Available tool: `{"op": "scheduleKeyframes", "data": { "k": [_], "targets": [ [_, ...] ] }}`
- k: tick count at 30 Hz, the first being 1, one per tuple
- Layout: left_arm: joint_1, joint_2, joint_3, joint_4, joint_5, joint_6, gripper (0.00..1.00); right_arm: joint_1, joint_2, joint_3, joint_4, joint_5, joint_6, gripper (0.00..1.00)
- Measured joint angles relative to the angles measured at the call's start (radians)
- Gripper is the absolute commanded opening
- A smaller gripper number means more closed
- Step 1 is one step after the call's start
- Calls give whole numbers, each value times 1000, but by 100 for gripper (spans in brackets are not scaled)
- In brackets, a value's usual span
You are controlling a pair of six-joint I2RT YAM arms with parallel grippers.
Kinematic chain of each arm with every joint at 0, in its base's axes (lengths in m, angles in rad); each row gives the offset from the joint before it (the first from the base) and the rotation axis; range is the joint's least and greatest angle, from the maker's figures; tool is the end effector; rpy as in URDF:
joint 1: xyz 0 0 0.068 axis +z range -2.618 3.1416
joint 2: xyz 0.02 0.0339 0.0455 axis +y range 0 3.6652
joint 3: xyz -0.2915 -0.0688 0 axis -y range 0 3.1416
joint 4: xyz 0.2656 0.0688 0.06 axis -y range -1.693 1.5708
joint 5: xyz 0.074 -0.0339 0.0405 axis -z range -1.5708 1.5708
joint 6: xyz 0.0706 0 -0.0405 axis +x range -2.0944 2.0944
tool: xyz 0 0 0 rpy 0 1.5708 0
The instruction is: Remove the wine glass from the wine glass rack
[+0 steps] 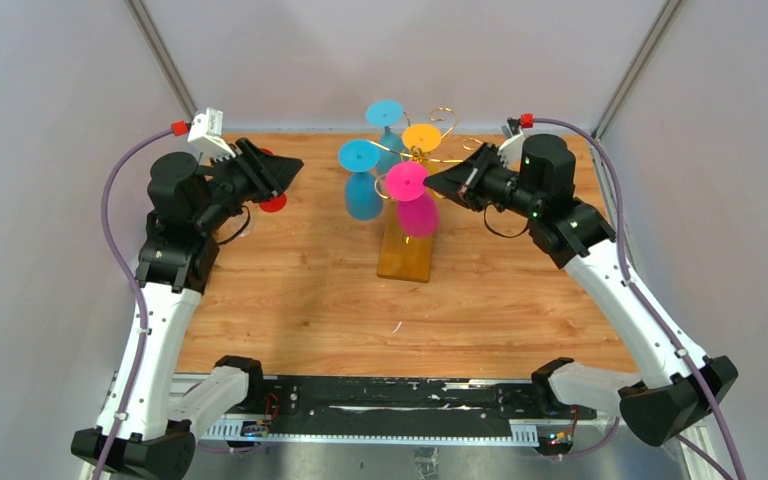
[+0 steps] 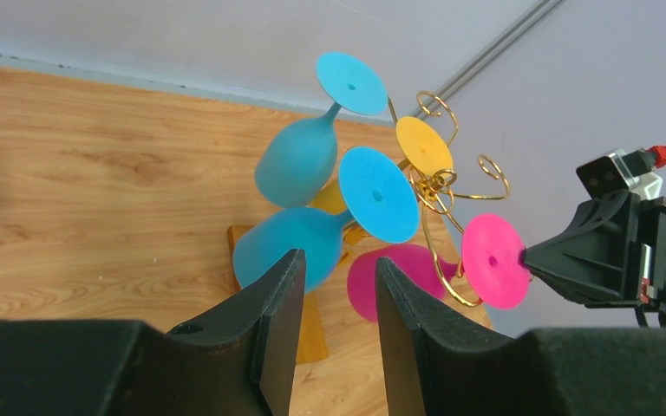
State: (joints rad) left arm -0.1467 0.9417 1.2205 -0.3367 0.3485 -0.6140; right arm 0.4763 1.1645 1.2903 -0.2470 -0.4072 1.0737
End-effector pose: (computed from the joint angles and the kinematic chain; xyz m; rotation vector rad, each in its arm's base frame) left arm 0.2215 -0.0571 0.4718 -0.1170 1.6926 -0.8599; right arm 0.2525 0.1617 0.4573 0.2261 1.9099 1.4514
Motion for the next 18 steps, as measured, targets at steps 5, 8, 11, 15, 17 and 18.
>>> {"op": "scheduleKeyframes", "data": {
  "k": [5, 8, 11, 15, 17, 18],
  "targets": [
    [0, 5, 0, 2, 3, -3, 41, -1, -58, -8, -9, -7, 2, 0],
    [0, 10, -2, 10, 7, -4, 43, -1, -93, -11, -9, -26, 8, 0],
    [-1, 14, -4, 16, 9, -5, 45, 0, -116, -16, -9, -58, 18, 0],
    [-15, 21, -4, 20, 10, -3, 46, 18, -143, -23, -22, -90, 33, 0],
    [-27, 25, -4, 20, 8, 0, 46, 33, -170, -15, -58, -93, 30, 0],
    [-33, 27, -3, 19, 8, 1, 46, 35, -182, -7, -74, -94, 29, 0]
  ]
}}
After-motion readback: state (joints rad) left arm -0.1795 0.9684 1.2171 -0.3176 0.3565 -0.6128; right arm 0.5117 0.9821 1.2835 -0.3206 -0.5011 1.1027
